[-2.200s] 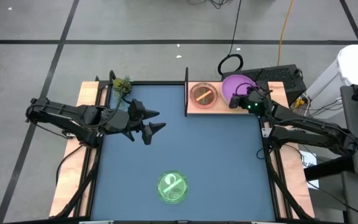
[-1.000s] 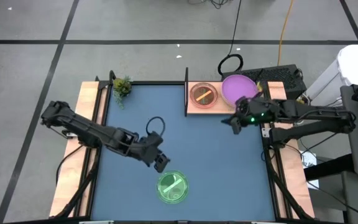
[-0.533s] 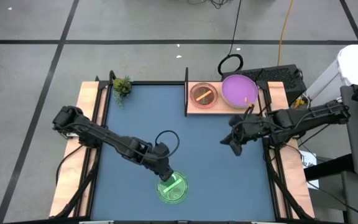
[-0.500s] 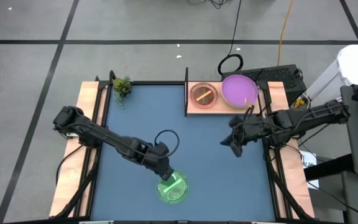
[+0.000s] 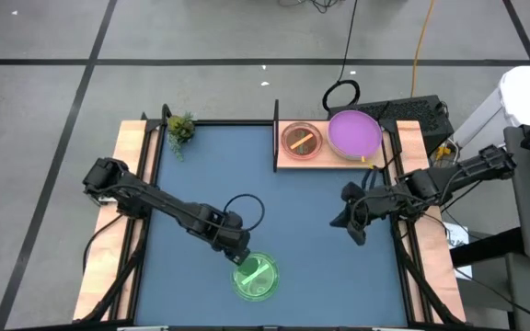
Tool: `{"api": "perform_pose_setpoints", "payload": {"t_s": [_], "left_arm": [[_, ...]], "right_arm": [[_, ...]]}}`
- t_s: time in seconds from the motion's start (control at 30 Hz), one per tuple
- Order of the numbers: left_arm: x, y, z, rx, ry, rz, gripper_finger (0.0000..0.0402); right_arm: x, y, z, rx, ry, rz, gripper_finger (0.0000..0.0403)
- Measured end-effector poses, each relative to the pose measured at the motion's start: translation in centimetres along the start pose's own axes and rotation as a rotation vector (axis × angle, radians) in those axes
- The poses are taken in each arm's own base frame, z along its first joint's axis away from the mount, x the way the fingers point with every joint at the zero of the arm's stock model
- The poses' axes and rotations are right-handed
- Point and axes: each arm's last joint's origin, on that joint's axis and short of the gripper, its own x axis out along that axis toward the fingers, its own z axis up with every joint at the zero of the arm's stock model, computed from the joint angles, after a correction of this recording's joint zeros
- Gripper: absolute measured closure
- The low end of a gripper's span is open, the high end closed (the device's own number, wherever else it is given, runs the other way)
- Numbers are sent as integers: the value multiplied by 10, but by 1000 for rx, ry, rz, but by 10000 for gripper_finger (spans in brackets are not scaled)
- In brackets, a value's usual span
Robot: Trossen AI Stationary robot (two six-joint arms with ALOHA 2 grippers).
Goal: Place and stack plates onto a shelf
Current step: Stack the transparent green plate on the transparent orange plate on the shelf
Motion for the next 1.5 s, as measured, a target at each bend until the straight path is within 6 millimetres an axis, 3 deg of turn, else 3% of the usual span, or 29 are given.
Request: {"api": "perform_pose_setpoints", "payload": {"t_s": [0.33, 0.83, 1.17, 1.5], "left_arm": [[29, 3, -3, 6, 68, -213, 181], [43, 10, -32, -61, 15, -138, 181], [56, 16, -41, -126, -43, -195, 181], [56, 13, -49, -101, -72, -216, 182]], "right_arm": [[-1, 8, -10, -36, 39, 35, 403], [-1, 11, -13, -53, 25, 27, 403], [-1, 10, -13, -54, 13, 18, 403], [-1, 10, -13, -54, 13, 17, 403]]}}
